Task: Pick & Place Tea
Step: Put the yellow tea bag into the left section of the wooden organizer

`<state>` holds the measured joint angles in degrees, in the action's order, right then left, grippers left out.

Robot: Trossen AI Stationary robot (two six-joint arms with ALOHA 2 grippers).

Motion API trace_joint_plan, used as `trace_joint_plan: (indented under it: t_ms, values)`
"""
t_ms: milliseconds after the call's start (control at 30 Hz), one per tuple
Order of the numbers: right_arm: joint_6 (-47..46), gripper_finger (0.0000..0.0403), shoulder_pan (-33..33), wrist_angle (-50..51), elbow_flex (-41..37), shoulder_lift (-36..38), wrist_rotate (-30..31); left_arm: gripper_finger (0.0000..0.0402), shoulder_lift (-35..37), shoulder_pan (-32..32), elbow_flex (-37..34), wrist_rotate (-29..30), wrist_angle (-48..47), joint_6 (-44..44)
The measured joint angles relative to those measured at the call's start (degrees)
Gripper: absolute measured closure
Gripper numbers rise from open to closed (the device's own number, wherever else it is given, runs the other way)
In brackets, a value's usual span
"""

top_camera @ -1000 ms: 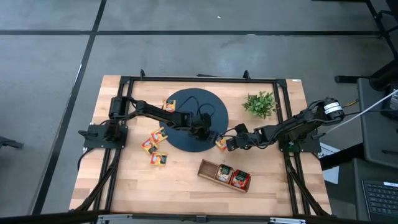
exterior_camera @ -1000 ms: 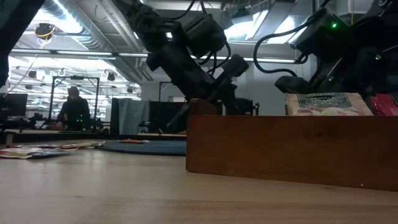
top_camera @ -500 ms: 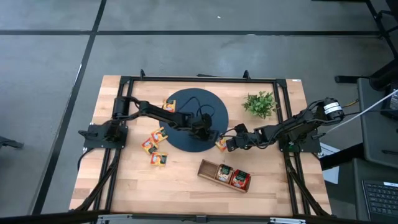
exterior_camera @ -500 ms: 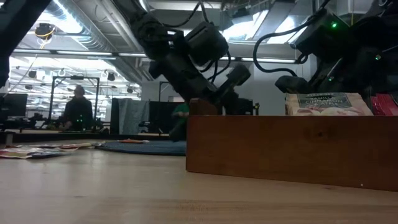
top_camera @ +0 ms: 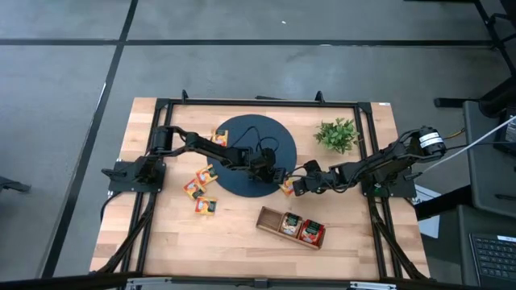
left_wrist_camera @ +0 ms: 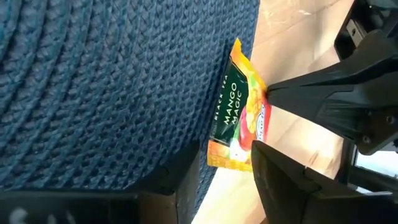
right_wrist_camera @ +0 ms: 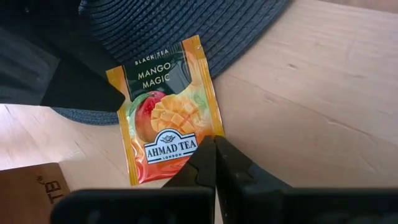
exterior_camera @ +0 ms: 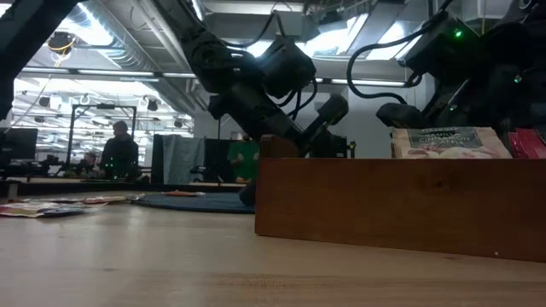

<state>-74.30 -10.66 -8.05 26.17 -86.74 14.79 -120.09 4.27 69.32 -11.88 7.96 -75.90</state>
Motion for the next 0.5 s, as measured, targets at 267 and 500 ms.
trace_joint_plan:
  t_ms: [267,500]
  values:
    - [0.0,0.0389,0.0,-0.15,0.0,0.0,0.09,0.0336,0.0,0.0,-0.04,-0.01,-0.07,0.02]
    - [0.15,0.0382,0.0,-0.24,0.0,0.03,-1.59,0.0397,0.06,0.0,-0.04,-1.0,-0.02,0.79]
